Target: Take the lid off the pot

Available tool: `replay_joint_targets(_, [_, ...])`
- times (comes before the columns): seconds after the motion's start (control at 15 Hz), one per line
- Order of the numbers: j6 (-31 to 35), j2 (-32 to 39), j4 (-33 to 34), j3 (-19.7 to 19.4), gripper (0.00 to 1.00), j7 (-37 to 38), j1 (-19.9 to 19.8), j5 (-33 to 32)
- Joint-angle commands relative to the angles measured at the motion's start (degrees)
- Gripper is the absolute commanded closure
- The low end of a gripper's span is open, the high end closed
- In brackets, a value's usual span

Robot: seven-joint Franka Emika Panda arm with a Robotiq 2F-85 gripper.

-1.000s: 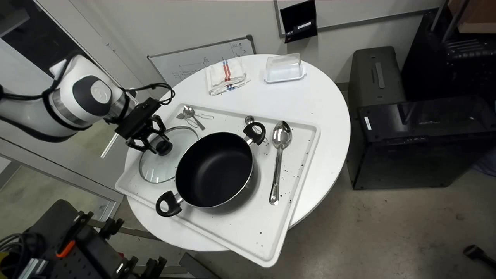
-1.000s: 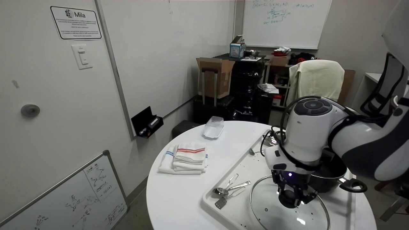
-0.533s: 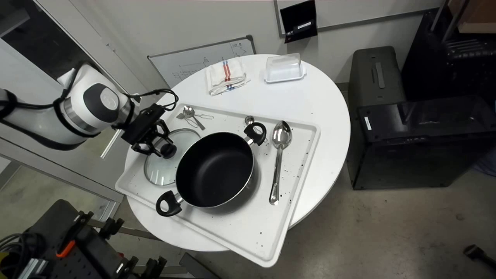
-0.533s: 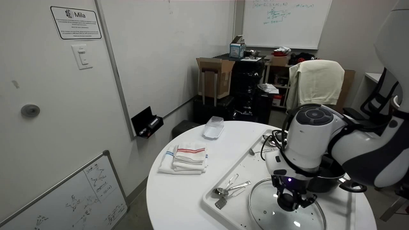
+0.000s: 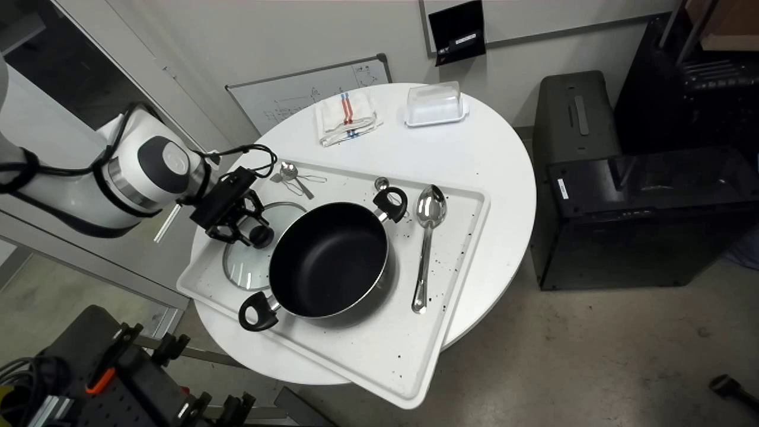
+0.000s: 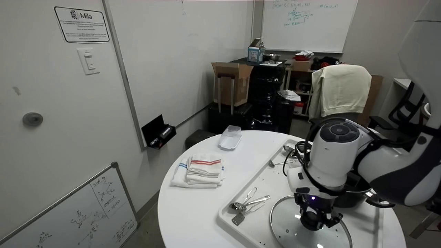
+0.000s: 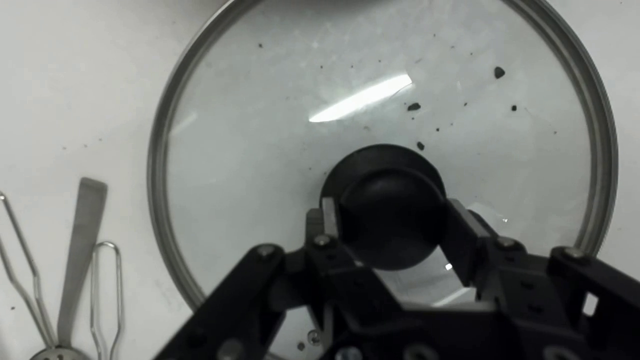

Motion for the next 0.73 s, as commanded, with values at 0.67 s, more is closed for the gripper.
replay_joint_targets(0.67, [-0.6,-12.3,-10.4,8.4,0.00,-4.2,-8.1,-0.3])
